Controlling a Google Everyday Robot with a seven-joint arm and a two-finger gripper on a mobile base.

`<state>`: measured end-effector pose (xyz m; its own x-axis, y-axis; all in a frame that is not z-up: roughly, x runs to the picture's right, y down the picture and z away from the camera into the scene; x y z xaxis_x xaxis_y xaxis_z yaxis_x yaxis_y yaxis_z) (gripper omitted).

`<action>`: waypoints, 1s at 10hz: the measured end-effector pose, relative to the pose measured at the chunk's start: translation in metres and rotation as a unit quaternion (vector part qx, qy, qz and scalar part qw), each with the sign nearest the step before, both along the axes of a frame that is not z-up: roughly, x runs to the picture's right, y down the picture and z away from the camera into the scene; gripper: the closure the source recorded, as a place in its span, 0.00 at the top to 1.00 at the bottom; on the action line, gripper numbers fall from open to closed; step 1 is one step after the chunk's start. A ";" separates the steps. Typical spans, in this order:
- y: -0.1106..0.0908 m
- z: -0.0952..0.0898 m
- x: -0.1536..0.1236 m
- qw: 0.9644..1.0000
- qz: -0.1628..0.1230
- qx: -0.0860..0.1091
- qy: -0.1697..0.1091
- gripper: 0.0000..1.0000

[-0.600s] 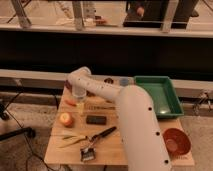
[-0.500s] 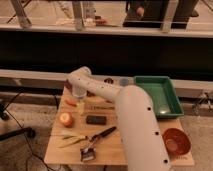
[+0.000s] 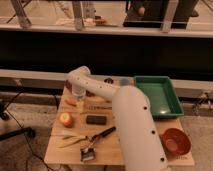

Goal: Place pepper in metal cup

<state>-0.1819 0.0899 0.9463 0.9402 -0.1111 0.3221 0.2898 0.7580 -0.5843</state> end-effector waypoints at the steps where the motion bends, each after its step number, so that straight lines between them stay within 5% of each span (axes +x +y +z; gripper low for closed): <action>1: -0.001 0.000 -0.002 1.000 0.000 0.001 -0.001 0.62; 7: -0.002 0.000 -0.009 1.000 -0.004 -0.004 -0.010 0.03; 10: -0.002 -0.004 0.000 1.000 0.000 -0.006 -0.010 0.00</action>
